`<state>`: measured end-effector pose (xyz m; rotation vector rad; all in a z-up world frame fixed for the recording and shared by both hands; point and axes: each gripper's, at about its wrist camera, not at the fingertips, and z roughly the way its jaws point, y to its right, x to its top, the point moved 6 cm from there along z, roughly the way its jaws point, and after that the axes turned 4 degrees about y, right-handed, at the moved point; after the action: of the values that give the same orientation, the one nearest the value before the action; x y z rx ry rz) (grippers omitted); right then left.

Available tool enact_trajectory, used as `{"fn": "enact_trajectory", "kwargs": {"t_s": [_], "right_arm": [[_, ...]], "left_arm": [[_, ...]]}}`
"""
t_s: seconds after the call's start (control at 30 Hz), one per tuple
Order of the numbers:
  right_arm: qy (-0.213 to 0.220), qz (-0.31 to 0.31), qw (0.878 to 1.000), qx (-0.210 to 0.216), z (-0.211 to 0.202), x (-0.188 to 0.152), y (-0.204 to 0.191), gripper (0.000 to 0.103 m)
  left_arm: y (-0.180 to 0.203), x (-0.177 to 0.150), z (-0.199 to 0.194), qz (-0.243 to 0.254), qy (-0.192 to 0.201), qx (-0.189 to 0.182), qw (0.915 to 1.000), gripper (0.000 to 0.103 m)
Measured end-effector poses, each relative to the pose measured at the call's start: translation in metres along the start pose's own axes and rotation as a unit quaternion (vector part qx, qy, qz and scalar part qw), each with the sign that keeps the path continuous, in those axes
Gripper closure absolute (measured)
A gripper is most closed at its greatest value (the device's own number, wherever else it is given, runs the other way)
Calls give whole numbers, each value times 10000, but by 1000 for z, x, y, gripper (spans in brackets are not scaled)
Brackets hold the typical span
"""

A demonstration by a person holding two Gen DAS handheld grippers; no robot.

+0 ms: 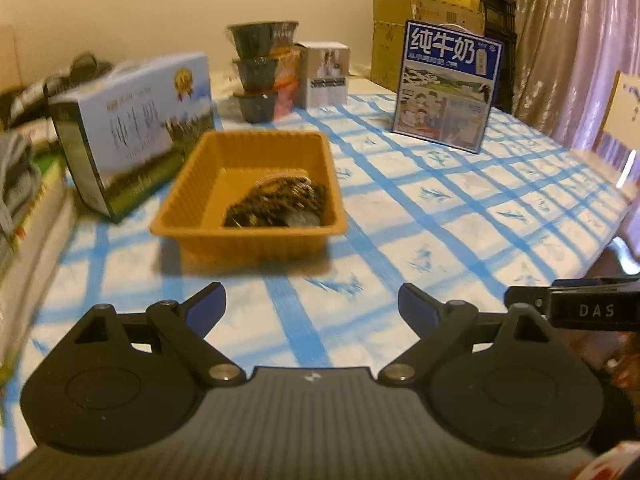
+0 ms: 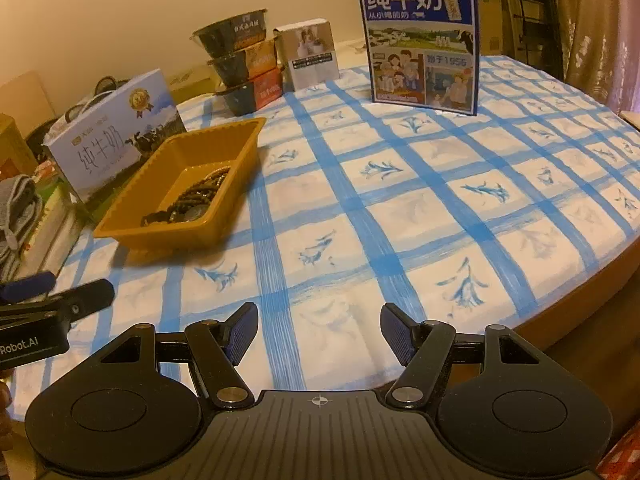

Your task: Organize jewelry

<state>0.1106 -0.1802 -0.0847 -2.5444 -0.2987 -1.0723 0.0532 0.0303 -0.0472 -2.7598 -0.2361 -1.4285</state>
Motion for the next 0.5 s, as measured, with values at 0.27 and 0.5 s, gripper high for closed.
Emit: {"fn": "enact_trajectory", "kwargs": {"t_s": [0.27, 0.5], "right_arm": [[15, 151, 9996, 226, -26, -4, 4, 35], [-6, 81, 9997, 236, -34, -10, 4, 35]], "left_arm": [[14, -8, -8, -2, -325, -73, 9994, 12], [27, -10, -6, 15, -469, -202, 9987, 12]]}}
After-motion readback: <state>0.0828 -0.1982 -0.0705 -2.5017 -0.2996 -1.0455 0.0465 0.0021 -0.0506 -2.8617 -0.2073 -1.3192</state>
